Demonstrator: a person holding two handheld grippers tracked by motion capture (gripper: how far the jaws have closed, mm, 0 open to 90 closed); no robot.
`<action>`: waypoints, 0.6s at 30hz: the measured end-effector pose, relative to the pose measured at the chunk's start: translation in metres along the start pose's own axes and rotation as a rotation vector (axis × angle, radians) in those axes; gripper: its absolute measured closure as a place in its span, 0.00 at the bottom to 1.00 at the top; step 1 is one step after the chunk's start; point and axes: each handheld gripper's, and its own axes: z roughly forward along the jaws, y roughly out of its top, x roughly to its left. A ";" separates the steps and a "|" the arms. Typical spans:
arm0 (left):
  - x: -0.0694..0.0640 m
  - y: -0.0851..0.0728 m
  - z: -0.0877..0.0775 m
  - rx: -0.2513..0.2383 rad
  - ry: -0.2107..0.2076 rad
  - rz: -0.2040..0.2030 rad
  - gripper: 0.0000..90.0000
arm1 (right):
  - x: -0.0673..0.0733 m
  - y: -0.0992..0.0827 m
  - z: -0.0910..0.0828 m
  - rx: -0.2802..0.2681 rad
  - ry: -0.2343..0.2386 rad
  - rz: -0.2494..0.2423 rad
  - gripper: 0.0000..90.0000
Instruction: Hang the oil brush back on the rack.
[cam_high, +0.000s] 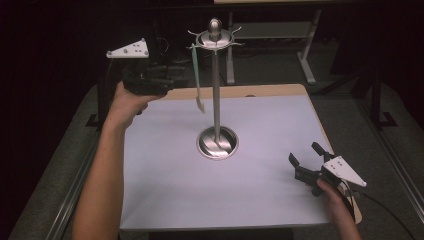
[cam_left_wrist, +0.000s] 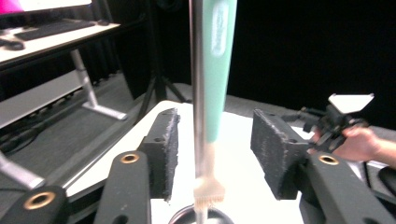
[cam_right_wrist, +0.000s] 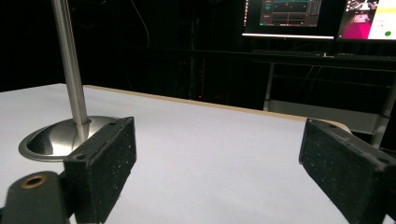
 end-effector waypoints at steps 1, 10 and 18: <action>-0.001 -0.002 -0.001 0.007 0.004 -0.002 0.54 | 0.000 0.000 0.000 -0.001 0.000 0.001 0.12; -0.012 -0.028 -0.013 0.052 0.081 -0.002 0.37 | -0.001 0.000 0.000 -0.002 0.007 0.008 0.12; -0.024 -0.064 -0.018 0.152 0.118 -0.025 0.27 | -0.001 0.000 -0.001 -0.003 0.005 0.003 0.12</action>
